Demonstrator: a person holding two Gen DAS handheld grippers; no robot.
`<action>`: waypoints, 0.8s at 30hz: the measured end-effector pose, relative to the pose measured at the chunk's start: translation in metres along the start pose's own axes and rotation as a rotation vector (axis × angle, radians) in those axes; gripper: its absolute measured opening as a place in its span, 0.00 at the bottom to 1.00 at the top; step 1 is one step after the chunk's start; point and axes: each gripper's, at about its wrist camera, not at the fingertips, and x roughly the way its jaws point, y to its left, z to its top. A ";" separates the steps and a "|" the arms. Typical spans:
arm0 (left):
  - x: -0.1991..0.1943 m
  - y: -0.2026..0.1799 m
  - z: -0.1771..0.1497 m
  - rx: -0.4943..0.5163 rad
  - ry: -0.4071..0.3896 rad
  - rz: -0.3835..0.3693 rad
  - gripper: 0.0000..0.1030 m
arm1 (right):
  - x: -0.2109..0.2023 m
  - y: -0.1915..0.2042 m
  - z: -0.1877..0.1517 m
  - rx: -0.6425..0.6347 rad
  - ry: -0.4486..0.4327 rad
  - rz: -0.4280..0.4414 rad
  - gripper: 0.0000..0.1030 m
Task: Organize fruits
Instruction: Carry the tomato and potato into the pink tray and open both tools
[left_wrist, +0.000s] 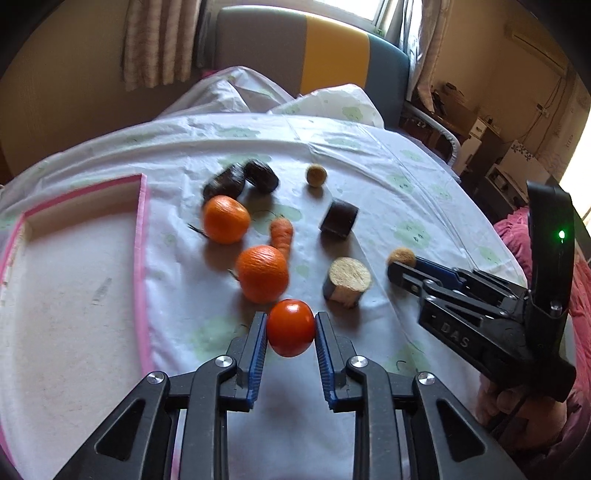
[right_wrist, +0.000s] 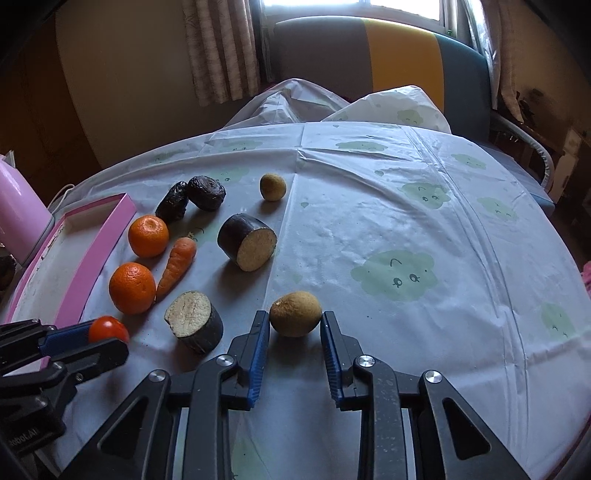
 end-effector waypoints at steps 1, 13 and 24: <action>-0.005 0.003 0.000 -0.003 -0.013 0.020 0.25 | -0.004 0.000 -0.001 0.000 -0.005 -0.004 0.28; -0.059 0.060 -0.009 -0.120 -0.110 0.213 0.25 | -0.043 0.029 0.005 -0.060 -0.070 0.050 0.28; -0.095 0.110 -0.031 -0.233 -0.159 0.329 0.25 | -0.045 0.122 0.001 -0.232 -0.041 0.246 0.28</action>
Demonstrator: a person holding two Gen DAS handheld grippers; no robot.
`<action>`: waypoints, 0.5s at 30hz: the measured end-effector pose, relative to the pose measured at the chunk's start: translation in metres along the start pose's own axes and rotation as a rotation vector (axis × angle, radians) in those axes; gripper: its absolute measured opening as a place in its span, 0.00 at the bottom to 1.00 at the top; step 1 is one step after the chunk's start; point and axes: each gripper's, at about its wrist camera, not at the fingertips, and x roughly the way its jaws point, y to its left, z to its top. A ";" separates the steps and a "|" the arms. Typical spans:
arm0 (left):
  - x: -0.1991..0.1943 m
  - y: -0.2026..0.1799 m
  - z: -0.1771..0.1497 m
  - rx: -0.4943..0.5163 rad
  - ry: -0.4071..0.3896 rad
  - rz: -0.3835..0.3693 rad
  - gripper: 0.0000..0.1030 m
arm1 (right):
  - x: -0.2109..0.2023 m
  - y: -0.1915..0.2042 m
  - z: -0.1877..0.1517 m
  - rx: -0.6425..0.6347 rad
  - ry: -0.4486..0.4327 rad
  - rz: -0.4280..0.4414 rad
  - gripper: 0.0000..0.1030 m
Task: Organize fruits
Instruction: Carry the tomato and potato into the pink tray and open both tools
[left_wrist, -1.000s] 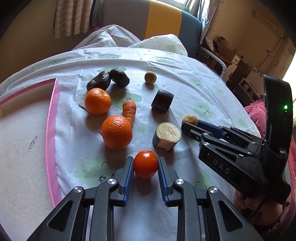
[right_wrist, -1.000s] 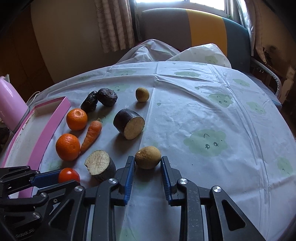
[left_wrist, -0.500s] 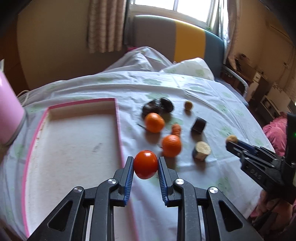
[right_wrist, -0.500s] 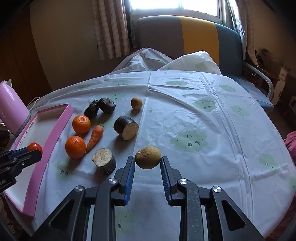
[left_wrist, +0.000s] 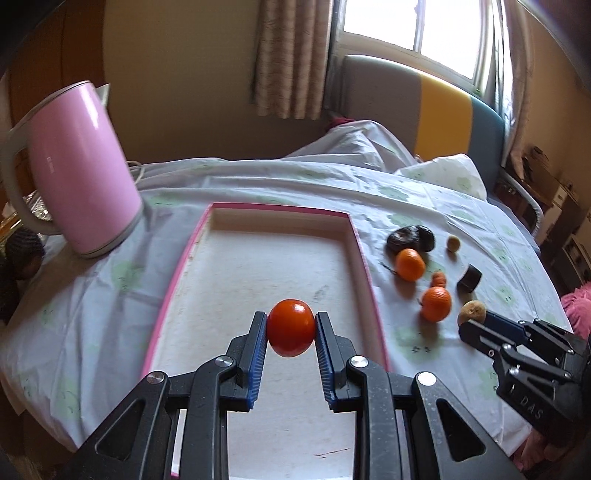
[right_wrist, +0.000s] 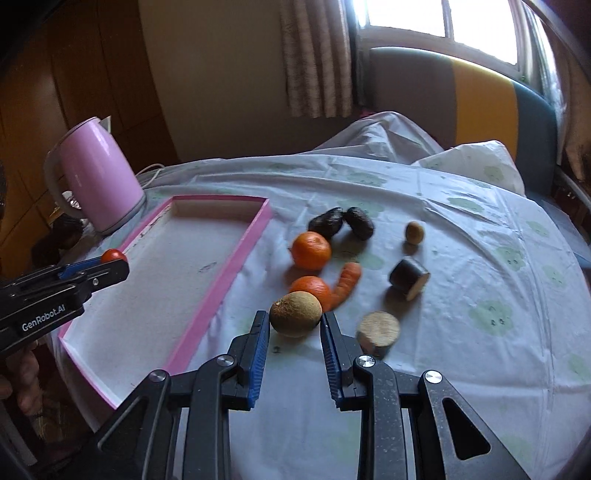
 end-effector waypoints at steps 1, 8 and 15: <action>-0.001 0.005 0.000 -0.010 -0.002 0.006 0.25 | 0.003 0.008 0.001 -0.014 0.006 0.018 0.28; -0.007 0.037 -0.005 -0.079 -0.012 0.048 0.25 | 0.025 0.057 0.013 -0.106 0.045 0.097 0.28; -0.014 0.051 -0.007 -0.117 -0.029 0.072 0.28 | 0.047 0.086 0.023 -0.144 0.077 0.125 0.28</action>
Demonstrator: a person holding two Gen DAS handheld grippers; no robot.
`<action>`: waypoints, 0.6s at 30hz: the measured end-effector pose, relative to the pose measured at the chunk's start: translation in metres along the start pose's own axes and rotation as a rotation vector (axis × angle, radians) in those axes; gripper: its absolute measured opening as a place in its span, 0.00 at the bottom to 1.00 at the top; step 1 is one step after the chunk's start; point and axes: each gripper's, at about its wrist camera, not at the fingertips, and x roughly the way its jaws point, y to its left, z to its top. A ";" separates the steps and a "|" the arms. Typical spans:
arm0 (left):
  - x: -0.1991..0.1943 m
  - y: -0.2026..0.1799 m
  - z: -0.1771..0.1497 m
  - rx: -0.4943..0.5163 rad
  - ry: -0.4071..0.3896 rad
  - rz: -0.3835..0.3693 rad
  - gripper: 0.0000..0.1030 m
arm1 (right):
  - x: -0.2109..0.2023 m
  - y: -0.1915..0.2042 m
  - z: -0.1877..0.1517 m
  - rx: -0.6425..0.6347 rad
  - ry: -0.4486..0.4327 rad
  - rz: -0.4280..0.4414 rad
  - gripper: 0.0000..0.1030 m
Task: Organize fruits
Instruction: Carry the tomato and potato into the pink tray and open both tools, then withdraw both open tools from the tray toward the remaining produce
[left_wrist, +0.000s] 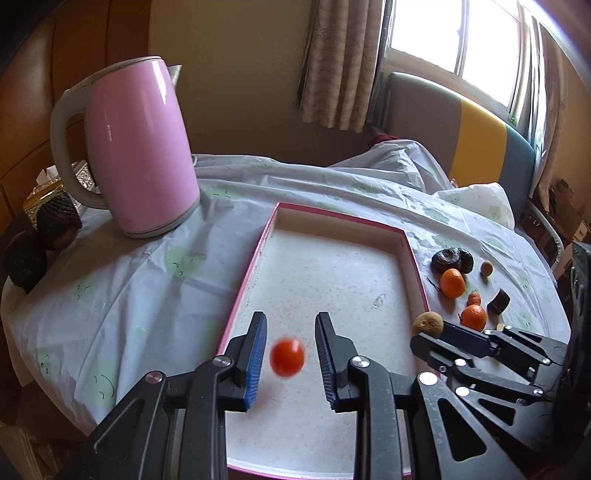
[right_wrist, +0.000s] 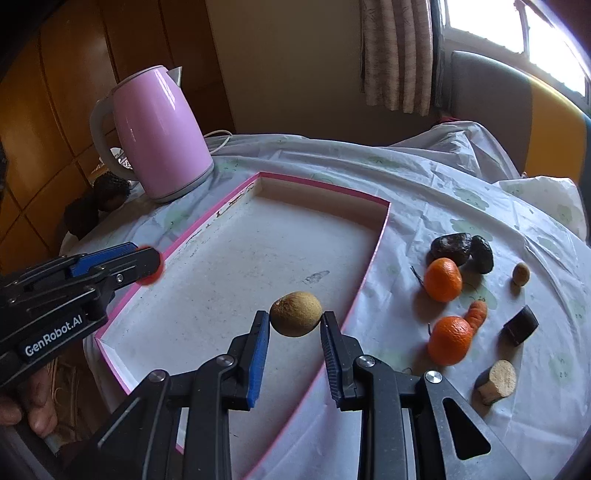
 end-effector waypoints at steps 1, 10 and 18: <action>-0.001 0.002 0.000 -0.004 -0.003 0.000 0.30 | 0.002 0.003 0.001 -0.004 -0.001 -0.001 0.29; -0.010 0.004 0.001 -0.014 -0.020 0.002 0.42 | -0.006 0.002 -0.004 0.022 -0.021 -0.025 0.41; -0.015 -0.007 0.000 0.017 -0.029 -0.011 0.44 | -0.027 -0.023 -0.020 0.103 -0.043 -0.072 0.44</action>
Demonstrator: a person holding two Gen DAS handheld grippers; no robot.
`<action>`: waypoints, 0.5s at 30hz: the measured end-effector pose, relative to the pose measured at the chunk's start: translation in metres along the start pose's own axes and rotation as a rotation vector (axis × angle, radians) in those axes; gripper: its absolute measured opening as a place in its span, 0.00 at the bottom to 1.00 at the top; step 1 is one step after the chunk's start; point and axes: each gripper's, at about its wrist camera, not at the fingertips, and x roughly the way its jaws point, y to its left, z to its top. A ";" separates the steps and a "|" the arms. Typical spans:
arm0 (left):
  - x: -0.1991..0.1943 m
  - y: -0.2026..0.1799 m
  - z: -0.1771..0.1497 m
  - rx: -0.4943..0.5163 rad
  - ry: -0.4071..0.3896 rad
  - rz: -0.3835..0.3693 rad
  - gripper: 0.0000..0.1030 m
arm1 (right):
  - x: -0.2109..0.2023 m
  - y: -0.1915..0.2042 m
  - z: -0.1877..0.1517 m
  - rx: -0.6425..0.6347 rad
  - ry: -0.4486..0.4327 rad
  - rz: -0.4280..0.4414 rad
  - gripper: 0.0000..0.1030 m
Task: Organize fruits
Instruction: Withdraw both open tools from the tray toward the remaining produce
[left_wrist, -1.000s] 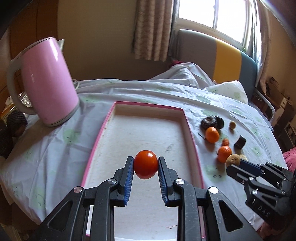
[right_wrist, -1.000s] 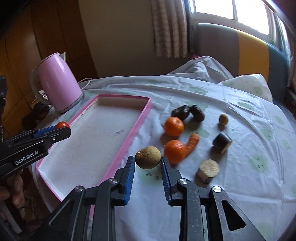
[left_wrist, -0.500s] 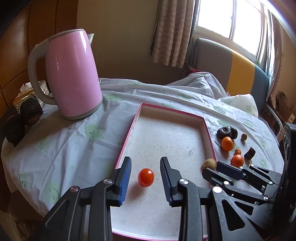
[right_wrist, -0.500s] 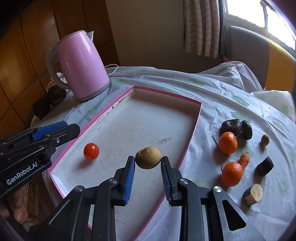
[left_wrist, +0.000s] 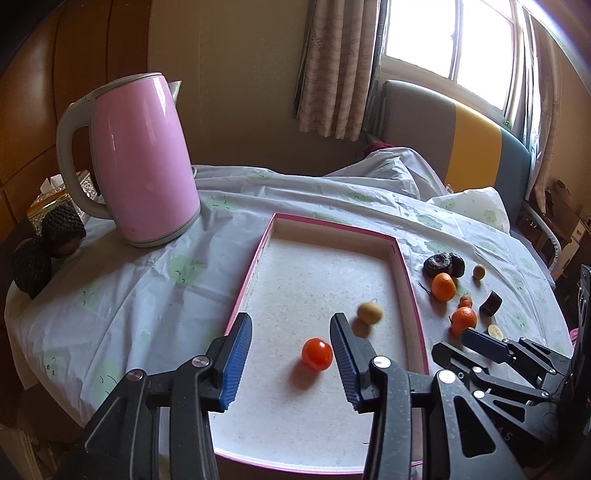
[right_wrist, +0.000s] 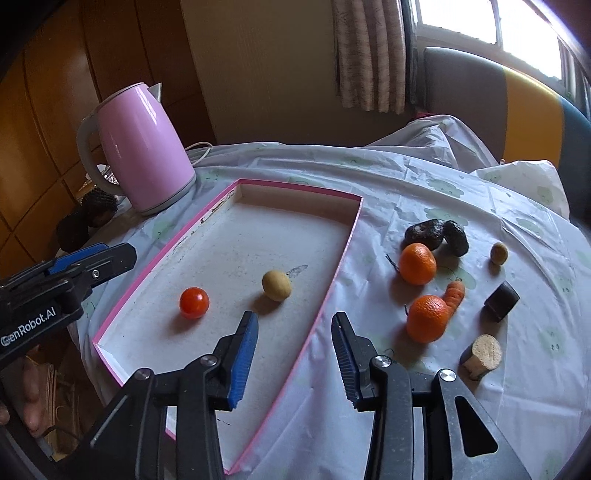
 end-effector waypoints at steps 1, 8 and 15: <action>0.000 -0.002 -0.001 0.004 0.003 -0.005 0.44 | -0.002 -0.004 -0.002 0.014 -0.002 -0.007 0.45; 0.004 -0.016 -0.006 0.030 0.033 -0.074 0.49 | -0.018 -0.042 -0.016 0.106 -0.020 -0.065 0.46; 0.013 -0.036 -0.015 0.062 0.101 -0.144 0.49 | -0.035 -0.085 -0.034 0.199 -0.045 -0.145 0.57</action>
